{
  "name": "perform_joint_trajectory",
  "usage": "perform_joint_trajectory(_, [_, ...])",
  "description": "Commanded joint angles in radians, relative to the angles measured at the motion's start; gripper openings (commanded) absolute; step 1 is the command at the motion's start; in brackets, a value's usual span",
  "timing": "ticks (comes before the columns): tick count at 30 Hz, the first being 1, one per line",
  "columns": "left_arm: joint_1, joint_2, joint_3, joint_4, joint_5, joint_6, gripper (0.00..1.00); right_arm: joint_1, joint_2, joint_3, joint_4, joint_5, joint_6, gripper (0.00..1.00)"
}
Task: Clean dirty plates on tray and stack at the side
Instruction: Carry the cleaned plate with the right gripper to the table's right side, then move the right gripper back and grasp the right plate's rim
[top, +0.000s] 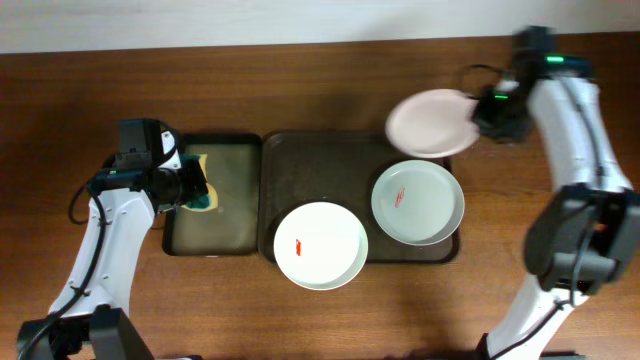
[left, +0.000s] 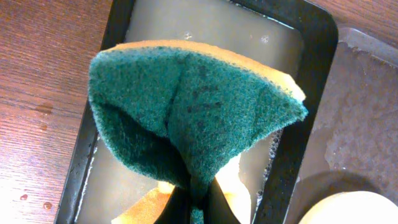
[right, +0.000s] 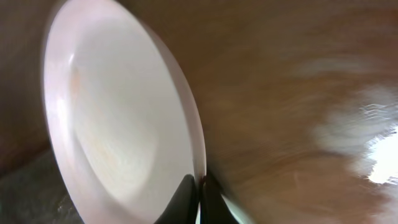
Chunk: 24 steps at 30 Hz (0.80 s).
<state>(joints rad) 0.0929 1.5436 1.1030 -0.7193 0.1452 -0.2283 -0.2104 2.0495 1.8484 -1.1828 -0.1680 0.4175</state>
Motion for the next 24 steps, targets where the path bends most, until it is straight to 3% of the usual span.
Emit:
perform_joint_trajectory(1, [0.002,-0.007,0.002,0.001,0.000,-0.006,0.00,-0.185,-0.012,0.003,-0.083,-0.031,-0.081,0.04])
perform_joint_trajectory(6, [0.001,-0.007,0.002,0.001,0.000,-0.006,0.00,-0.375,-0.012,-0.006,-0.104,0.017,-0.081,0.04])
perform_joint_trajectory(9, [0.001,-0.007,0.002,0.002,0.000,-0.006,0.00,-0.372,-0.012,-0.067,-0.065,0.132,-0.082,0.05])
perform_joint_trajectory(16, [0.001,-0.007,0.002,0.004,0.000,-0.006,0.00,-0.280,-0.010,-0.229,0.098,0.046,-0.150,0.05])
perform_joint_trajectory(17, [0.001,-0.007,0.002,0.004,0.000,-0.006,0.00,-0.265,-0.011,-0.228,0.099,0.029,-0.156,0.10])
perform_joint_trajectory(20, [0.001,-0.007,0.002,0.004,0.000,-0.006,0.00,-0.246,-0.011,-0.209,0.085,0.013,-0.181,0.42])
perform_joint_trajectory(24, [0.001,-0.007,0.002,0.004,0.000,-0.006,0.00,-0.241,-0.021,0.005,-0.147,-0.013,-0.262,0.46])
